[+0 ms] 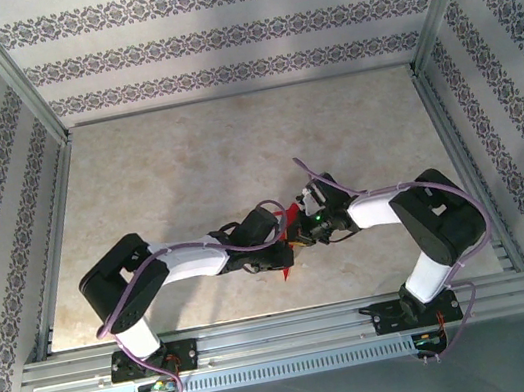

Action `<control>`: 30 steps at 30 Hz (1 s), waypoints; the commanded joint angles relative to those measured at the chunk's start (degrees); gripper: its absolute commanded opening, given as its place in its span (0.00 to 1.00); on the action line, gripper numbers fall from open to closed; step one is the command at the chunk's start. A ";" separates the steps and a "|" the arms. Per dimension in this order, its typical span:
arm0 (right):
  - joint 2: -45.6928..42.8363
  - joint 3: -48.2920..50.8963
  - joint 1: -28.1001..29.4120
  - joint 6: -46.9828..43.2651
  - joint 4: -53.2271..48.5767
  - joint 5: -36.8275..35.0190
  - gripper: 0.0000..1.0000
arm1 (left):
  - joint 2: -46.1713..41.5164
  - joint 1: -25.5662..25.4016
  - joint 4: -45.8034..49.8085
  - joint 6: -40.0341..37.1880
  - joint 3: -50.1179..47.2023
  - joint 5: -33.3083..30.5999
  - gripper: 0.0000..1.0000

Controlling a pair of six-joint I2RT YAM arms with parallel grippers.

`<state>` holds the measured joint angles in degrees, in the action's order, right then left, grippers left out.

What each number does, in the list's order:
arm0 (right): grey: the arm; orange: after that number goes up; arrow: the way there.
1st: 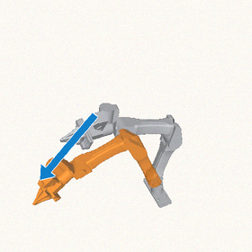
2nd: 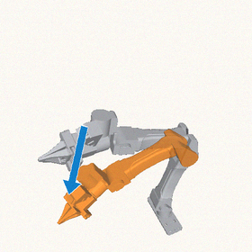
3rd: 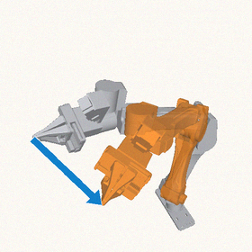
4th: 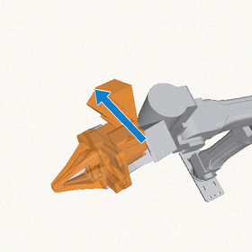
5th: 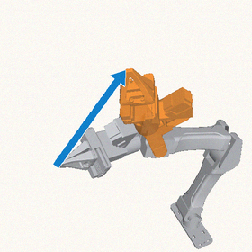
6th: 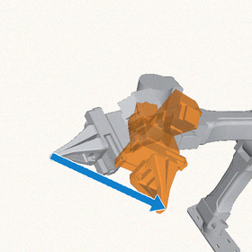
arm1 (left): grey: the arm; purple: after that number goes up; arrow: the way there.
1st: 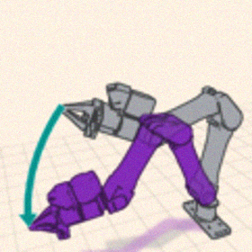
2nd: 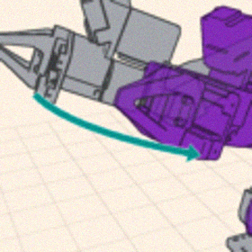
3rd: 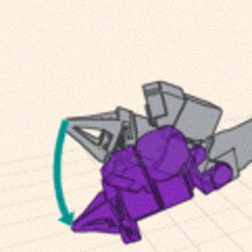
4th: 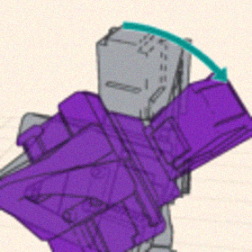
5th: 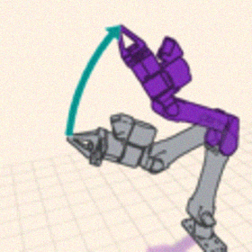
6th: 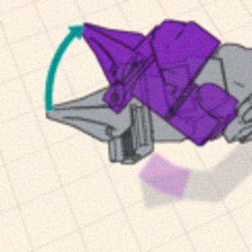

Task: Fold a paper plane with a square sheet of paper (fold left side to right side)
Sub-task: Fold the wing for the fifth time at the center of the table.

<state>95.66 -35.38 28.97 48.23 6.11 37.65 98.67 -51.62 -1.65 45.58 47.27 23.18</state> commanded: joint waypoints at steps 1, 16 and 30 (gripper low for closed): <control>3.58 1.80 -0.48 -0.65 -5.21 -5.49 0.00 | -3.31 0.77 2.24 0.18 0.01 2.26 0.10; 4.54 1.23 -0.80 -1.83 -5.76 -5.44 0.00 | -1.65 0.82 -4.70 4.88 -3.87 9.71 0.10; 4.41 1.36 -0.85 -2.33 -6.46 -6.06 0.00 | 0.29 0.81 -7.84 5.83 -5.68 9.66 0.10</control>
<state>96.16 -35.66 28.60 47.59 6.00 38.65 97.84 -51.27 -7.33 50.43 42.57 32.60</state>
